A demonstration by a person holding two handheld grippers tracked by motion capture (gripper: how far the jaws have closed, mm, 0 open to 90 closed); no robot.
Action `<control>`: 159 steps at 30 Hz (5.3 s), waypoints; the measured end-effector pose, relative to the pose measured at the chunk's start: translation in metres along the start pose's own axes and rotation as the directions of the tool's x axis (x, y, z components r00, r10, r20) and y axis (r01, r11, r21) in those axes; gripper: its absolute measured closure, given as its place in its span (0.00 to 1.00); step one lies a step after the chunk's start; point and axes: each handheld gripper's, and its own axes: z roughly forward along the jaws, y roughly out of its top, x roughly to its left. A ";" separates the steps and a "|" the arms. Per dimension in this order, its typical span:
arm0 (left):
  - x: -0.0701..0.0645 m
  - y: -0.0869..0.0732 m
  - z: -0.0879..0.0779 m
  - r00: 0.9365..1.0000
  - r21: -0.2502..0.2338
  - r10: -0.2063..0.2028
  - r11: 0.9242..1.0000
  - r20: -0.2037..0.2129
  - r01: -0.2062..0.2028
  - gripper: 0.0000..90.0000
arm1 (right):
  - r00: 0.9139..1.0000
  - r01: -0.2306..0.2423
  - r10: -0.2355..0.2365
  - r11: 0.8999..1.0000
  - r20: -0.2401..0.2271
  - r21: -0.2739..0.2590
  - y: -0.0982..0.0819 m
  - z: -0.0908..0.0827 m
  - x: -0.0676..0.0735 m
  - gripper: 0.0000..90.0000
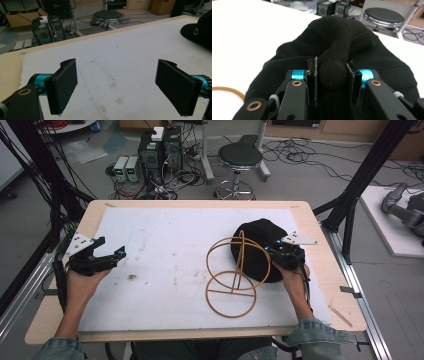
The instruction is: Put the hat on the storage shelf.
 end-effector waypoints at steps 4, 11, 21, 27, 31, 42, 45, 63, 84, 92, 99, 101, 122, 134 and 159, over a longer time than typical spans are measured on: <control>0.000 0.000 0.000 1.000 0.000 0.000 1.000 0.000 0.000 0.20 | 1.000 0.005 -0.005 1.000 0.004 -0.021 0.005 -0.004 0.000 0.79; 0.001 0.000 -0.001 1.000 0.000 0.002 1.000 -0.002 -0.002 0.20 | 1.000 -0.011 0.012 0.998 0.021 -0.063 0.019 -0.012 -0.004 0.79; 0.001 0.000 -0.001 1.000 -0.002 -0.001 1.000 -0.004 0.001 0.20 | 0.994 -0.093 0.099 0.986 0.037 -0.136 0.037 -0.029 -0.023 0.80; 0.002 0.000 -0.001 1.000 -0.003 0.000 1.000 -0.006 0.000 0.20 | 0.994 -0.092 0.101 0.978 0.042 -0.188 0.051 -0.043 -0.025 0.80; 0.002 0.001 -0.001 1.000 -0.003 0.000 1.000 -0.006 0.000 0.20 | 0.994 -0.097 0.106 0.970 0.028 -0.224 0.064 -0.054 -0.027 0.80; 0.003 0.001 -0.002 1.000 -0.003 -0.004 1.000 -0.015 0.004 0.20 | 0.997 -0.060 0.070 0.954 0.022 -0.293 0.108 -0.080 -0.031 0.80; 0.003 0.001 -0.002 1.000 -0.003 -0.002 1.000 -0.013 0.002 0.20 | 0.997 -0.058 0.068 0.949 0.020 -0.308 0.117 -0.086 -0.030 0.80; 0.002 0.002 -0.003 1.000 0.000 -0.003 1.000 -0.015 0.003 0.20 | 0.998 -0.053 0.034 0.923 -0.058 -0.381 0.155 -0.121 -0.011 0.79; 0.003 0.001 -0.002 1.000 -0.002 -0.005 1.000 -0.015 0.005 0.20 | 0.982 -0.047 -0.031 0.914 -0.184 -0.404 0.164 -0.150 0.023 0.79; 0.003 0.002 -0.003 1.000 -0.001 -0.004 1.000 -0.014 0.004 0.20 | 0.966 -0.039 -0.062 0.925 -0.251 -0.377 0.161 -0.150 0.043 0.79; 0.003 0.002 -0.003 1.000 -0.002 -0.003 1.000 -0.014 0.003 0.20 | 0.945 -0.042 -0.064 0.948 -0.319 -0.315 0.149 -0.139 0.057 0.79; 0.003 0.002 -0.003 1.000 -0.003 -0.002 1.000 -0.014 0.002 0.20 | 0.936 -0.047 -0.058 0.957 -0.348 -0.286 0.142 -0.134 0.062 0.79; 0.002 0.005 -0.006 1.000 -0.011 0.002 1.000 -0.019 -0.002 0.21 | 0.923 0.047 -0.133 0.970 -0.360 -0.238 0.118 -0.130 0.096 0.75; 0.002 0.005 -0.007 1.000 -0.015 0.001 1.000 -0.016 -0.001 0.21 | 0.927 0.100 -0.172 0.970 -0.334 -0.222 0.115 -0.131 0.107 0.71; 0.001 0.005 -0.007 1.000 -0.014 0.002 1.000 -0.016 -0.003 0.21 | 0.932 0.083 -0.163 0.966 -0.325 -0.246 0.112 -0.133 0.105 0.60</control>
